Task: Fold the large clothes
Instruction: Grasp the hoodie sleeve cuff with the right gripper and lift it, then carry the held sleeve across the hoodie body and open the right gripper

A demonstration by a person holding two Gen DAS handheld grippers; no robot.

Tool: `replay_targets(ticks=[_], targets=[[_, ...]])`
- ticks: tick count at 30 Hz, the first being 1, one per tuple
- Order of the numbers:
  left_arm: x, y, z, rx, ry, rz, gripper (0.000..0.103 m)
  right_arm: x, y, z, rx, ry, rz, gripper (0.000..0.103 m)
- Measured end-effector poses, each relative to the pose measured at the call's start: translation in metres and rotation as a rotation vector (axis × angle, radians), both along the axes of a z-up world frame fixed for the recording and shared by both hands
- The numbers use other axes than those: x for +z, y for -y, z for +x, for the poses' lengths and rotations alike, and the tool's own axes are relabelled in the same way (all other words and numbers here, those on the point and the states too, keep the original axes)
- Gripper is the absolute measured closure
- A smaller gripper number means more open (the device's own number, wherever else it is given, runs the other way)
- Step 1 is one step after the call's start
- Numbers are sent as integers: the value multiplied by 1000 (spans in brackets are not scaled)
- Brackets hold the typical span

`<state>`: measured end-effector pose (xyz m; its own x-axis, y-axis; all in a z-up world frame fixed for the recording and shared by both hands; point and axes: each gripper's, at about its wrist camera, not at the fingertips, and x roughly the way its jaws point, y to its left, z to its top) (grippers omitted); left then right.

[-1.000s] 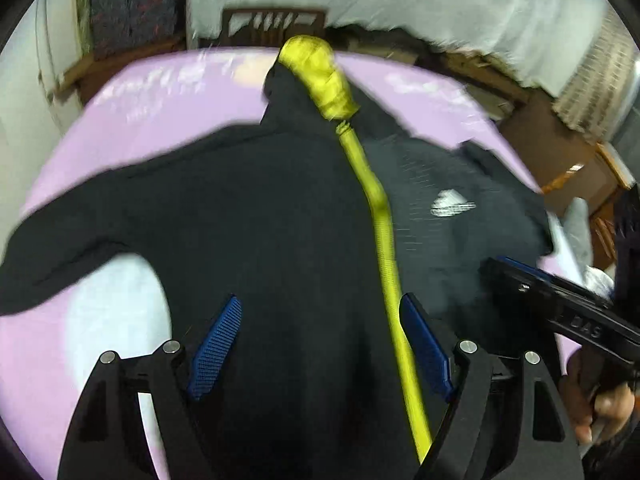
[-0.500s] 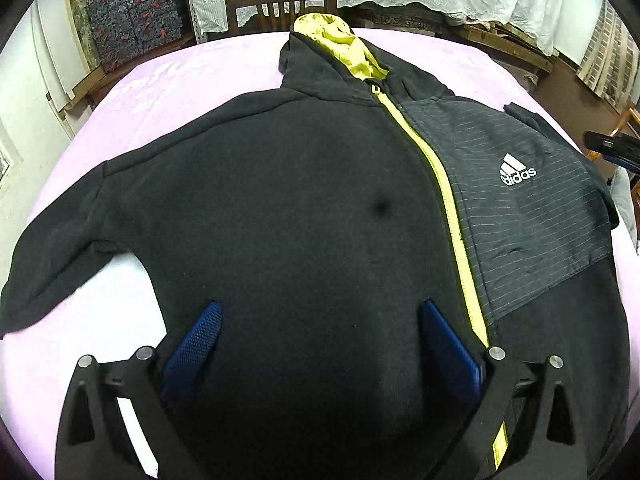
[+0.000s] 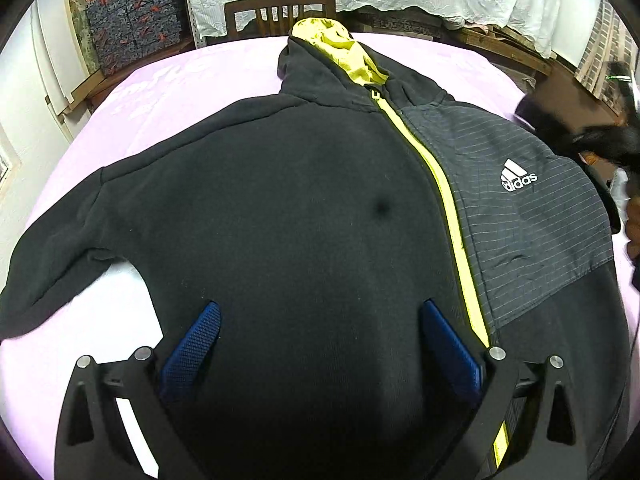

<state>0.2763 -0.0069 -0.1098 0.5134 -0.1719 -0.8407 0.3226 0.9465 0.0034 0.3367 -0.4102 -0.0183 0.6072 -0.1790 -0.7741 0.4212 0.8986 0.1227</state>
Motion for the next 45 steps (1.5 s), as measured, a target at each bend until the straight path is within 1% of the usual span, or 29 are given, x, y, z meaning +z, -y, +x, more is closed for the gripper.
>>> replay_targets(ticks=[2,3,4,6,8,10,12,13,15,17,18,20,21,22,24,26,27,28,29,30,32,33,36,39,40,41,42,43,45], targets=[[0,0,0,0,0,1,3,15,37,-32,-85,105,74,99],[0,0,0,0,0,1,3,19,59,-52,-143,148,120,99],[0,0,0,0,0,1,3,17,91,-80,-222,179,179,99],[0,0,0,0,0,1,3,5,129,-113,-303,190,233,99],[0,0,0,0,0,1,3,-14,165,-148,-385,174,266,99],[0,0,0,0,1,1,3,-35,192,-174,-429,180,364,99],[0,0,0,0,1,0,3,-54,207,-185,-442,179,476,99],[0,-1,0,0,1,0,3,-64,212,-188,-444,161,516,99],[0,-1,0,-2,2,-2,3,-75,212,-191,-443,128,542,99],[1,-2,-1,-2,4,-2,3,-76,214,-194,-433,150,551,98],[0,-2,-1,-1,4,-1,3,-76,212,-199,-430,154,564,95],[0,-2,-1,-1,5,0,3,-75,216,-203,-436,176,649,83],[0,-2,-1,-1,5,0,3,-74,213,-208,-437,183,665,78],[0,-2,-1,-1,5,0,3,-68,209,-207,-437,187,650,78],[0,-1,-1,-1,5,0,3,-46,197,-206,-413,205,561,78],[0,-1,-1,-1,5,1,3,-26,177,-191,-386,219,486,74],[0,-1,-1,0,6,2,3,-19,171,-186,-361,214,452,68],[1,-1,-1,0,6,2,3,-13,165,-178,-328,194,420,59],[1,-1,-1,0,6,2,3,-12,162,-171,-319,169,399,56],[1,-1,-1,0,6,1,3,-16,164,-167,-330,153,400,54],[1,-1,-1,0,6,2,3,-31,176,-164,-372,125,455,54],[0,-1,-1,0,6,2,3,-43,184,-164,-401,120,515,54],[0,-1,-1,0,6,2,3,-70,201,-161,-439,169,666,54],[0,-1,-1,0,6,2,3,-83,207,-147,-450,187,699,53],[0,-1,-1,0,6,2,3,-85,208,-142,-455,198,694,54],[0,-1,-1,0,6,1,3,-83,207,-138,-457,217,675,60],[0,-1,-1,0,6,2,3,-79,206,-135,-459,224,643,86],[0,-1,-1,0,6,2,3,-69,204,-128,-433,242,593,97],[0,-1,-1,0,5,1,3,-37,199,-120,-372,317,548,98]])
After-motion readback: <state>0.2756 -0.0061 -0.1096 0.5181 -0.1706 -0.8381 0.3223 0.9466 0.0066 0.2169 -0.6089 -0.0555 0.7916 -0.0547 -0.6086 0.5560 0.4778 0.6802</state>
